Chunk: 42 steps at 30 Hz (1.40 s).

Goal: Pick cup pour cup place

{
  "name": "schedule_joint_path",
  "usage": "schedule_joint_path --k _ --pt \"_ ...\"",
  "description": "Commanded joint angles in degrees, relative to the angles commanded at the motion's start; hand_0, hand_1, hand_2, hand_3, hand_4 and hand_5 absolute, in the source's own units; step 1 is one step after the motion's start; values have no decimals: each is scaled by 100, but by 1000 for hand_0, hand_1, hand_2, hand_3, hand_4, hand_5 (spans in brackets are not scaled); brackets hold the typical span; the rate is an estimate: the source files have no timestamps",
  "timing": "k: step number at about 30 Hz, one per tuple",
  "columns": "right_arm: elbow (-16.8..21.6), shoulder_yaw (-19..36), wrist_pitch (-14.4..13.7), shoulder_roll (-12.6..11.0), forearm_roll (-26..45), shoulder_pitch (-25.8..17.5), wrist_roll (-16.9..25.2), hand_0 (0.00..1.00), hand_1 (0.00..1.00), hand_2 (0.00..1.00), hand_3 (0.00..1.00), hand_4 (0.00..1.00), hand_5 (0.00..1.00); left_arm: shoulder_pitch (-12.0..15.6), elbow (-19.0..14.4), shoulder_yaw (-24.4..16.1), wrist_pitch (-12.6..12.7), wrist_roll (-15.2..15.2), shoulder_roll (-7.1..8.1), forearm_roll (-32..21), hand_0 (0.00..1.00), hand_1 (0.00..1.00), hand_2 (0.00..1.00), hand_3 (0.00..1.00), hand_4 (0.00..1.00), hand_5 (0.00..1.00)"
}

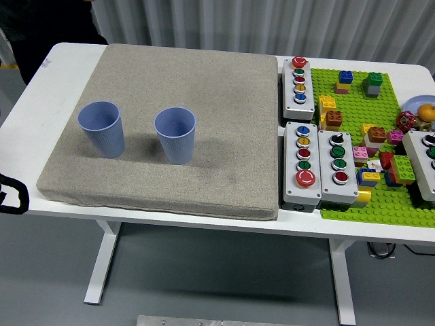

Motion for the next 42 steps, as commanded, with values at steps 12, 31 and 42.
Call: schedule_joint_path --k 12,31,42 --pt "-10 -3 54 -15 13 -27 6 699 625 562 570 2 55 1161 -436 301 145 93 -234 1661 810 806 901 913 838 579" --pt "-12 -35 78 -29 73 14 4 699 625 562 570 2 57 1560 -505 584 159 606 -324 4540 879 883 998 998 923 297" --pt "-12 -6 67 -23 31 27 -12 699 625 562 570 2 59 1568 -357 943 238 705 -311 5098 895 905 998 998 927 298"
